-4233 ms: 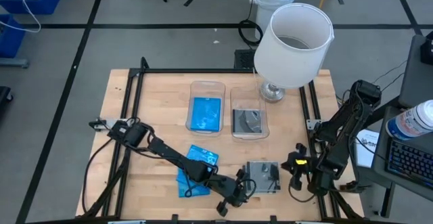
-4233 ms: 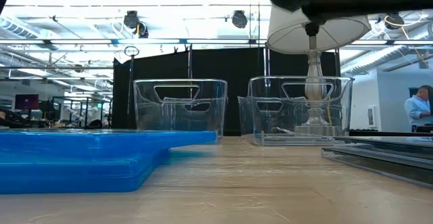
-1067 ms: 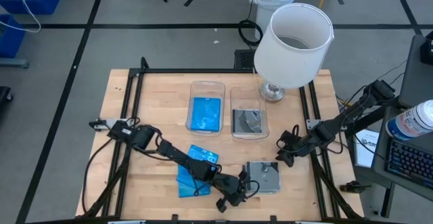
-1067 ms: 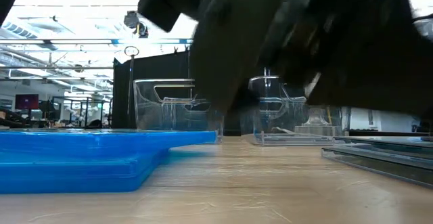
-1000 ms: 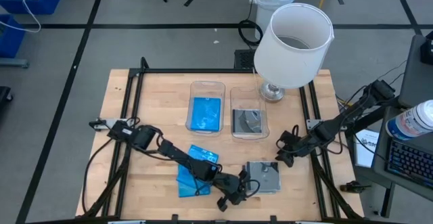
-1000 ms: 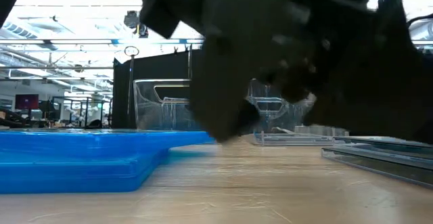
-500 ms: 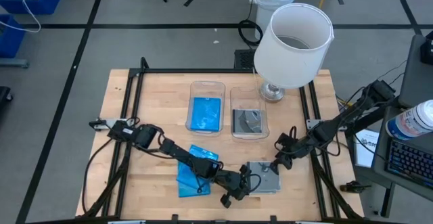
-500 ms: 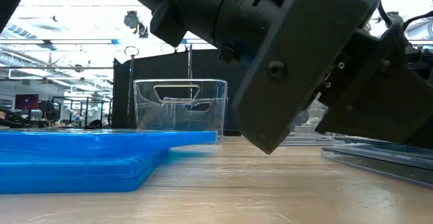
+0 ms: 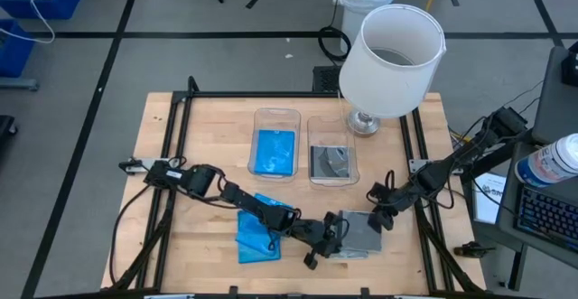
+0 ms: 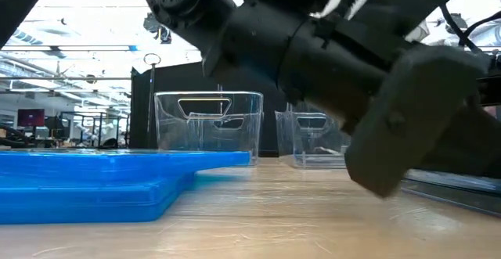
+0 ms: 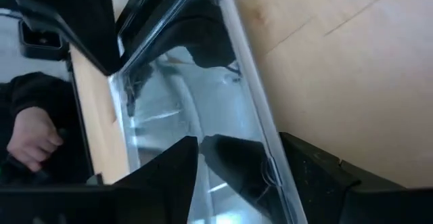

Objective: Pick & place jewel cases by type
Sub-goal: Put the black cd case into the right transparent bin

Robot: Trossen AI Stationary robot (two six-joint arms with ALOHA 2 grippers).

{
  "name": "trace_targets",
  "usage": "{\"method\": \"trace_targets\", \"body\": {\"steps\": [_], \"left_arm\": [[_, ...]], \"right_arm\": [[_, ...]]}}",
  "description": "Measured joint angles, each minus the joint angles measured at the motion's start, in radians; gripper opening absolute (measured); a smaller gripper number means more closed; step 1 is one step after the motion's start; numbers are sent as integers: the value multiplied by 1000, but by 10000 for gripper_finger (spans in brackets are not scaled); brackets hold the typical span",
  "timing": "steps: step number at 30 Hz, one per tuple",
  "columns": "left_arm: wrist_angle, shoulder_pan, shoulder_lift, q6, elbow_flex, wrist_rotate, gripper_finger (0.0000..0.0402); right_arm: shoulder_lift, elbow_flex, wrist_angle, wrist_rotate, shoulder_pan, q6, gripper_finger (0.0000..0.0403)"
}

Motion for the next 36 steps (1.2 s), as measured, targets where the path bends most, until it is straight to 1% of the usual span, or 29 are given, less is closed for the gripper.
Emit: {"method": "trace_targets", "body": {"steps": [5, 14, 17, 20, 24, 28, 30, 34, 36], "left_arm": [[4, -1, 0, -1, -1, 0, 62], [8, -4, 0, -6, -3, 8, 62], [10, -6, 0, -6, -3, 13, 62], [11, -10, 0, 1, -3, 8, 62], [10, -15, -6, 11, -4, 4, 63], [-29, -40, -45, 71, -6, -23, 63], [-56, -63, -66, 98, -8, -60, 63], [-176, -126, -151, 149, -6, -157, 63], [-263, -157, -193, 169, -5, -215, 63]], "right_arm": [[2, 0, 22, -15, 0, -6, 163], [-4, 2, 65, -35, 0, -22, 68], [-8, 2, 86, -42, 0, -28, 45], [-21, 3, 90, -50, 0, -30, 35], [-45, 3, 120, -60, 0, -41, 37], [-81, 3, 155, -59, 0, -56, 34], [-98, 3, 168, -59, 0, -71, 29], [-121, 3, 232, -60, 0, -103, 20], [-124, 3, 278, -59, 0, -116, 20]]}}
